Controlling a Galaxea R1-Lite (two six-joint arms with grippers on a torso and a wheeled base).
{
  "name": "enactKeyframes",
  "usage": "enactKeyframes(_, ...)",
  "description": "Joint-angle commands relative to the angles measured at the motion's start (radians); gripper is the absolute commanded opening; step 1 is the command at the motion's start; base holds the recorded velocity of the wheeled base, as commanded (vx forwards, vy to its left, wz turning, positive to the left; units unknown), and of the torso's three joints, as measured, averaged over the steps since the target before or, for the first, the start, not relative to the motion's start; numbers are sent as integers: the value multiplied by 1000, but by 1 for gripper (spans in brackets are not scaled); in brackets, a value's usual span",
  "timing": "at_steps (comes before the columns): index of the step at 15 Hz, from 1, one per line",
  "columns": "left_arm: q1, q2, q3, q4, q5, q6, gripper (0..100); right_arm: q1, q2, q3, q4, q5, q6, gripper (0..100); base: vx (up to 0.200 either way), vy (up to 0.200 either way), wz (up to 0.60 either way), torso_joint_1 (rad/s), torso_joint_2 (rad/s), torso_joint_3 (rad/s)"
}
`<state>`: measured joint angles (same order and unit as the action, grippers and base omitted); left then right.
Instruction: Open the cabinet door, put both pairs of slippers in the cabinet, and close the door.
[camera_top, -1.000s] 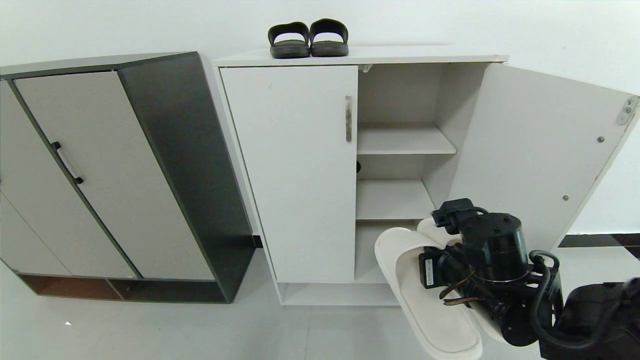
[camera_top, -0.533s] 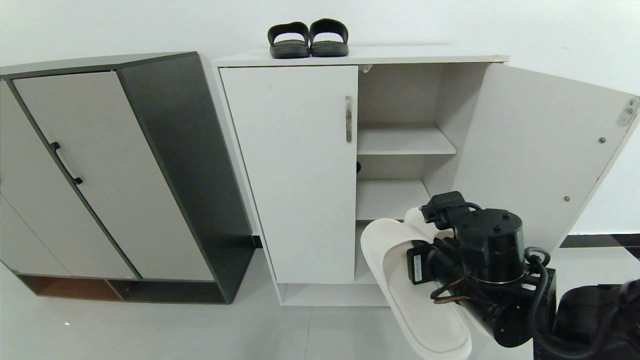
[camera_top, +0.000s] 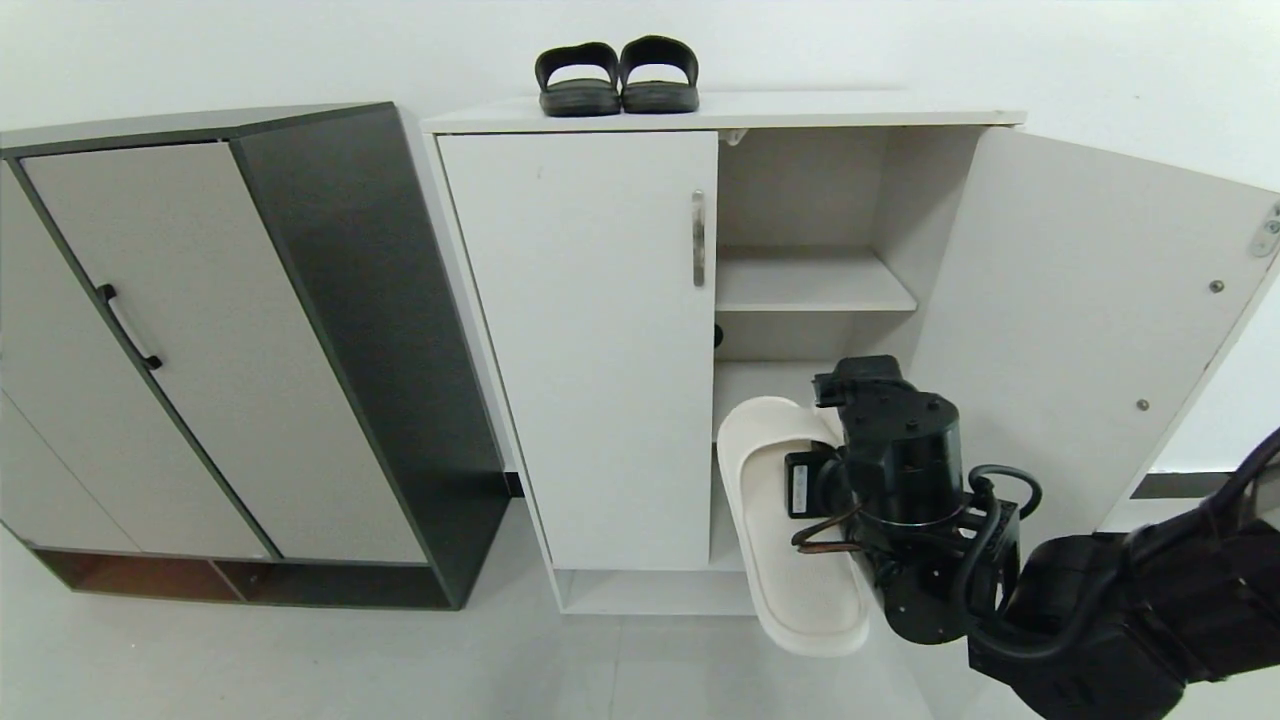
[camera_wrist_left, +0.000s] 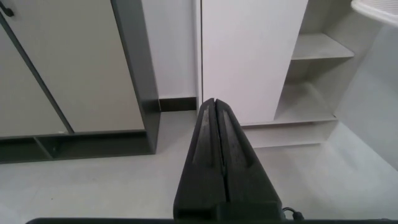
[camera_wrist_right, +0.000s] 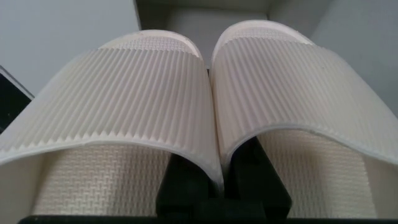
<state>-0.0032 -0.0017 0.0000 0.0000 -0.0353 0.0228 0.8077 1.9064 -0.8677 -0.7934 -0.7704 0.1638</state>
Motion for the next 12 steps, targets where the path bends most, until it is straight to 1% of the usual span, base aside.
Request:
enactKeyframes(1, 0, 3, 0, 0, 0, 0, 0, 2, 22, -2, -1, 0, 0, 0, 0, -200, 0, 2, 12, -7)
enactKeyframes(6, 0, 3, 0, 0, 2, -3, 0, 1, 36, -5, -4, 7, 3, 0, 0, -200, 0, 0, 1, 2)
enactKeyframes(8, 0, 3, 0, 0, 2, -3, 0, -2, 71, -8, -58, 8, 2, 0, 0, 0, 0, 0, 0, 0)
enactKeyframes(9, 0, 3, 0, 0, 2, -3, 0, -4, 105, -11, -109, 8, 0, 0, 0, 0, 0, 0, 0, 0)
enactKeyframes(12, 0, 3, 0, 0, 2, -3, 0, -7, 132, -11, -124, 8, 0, 0, 0, 0, 0, 0, 0, 0)
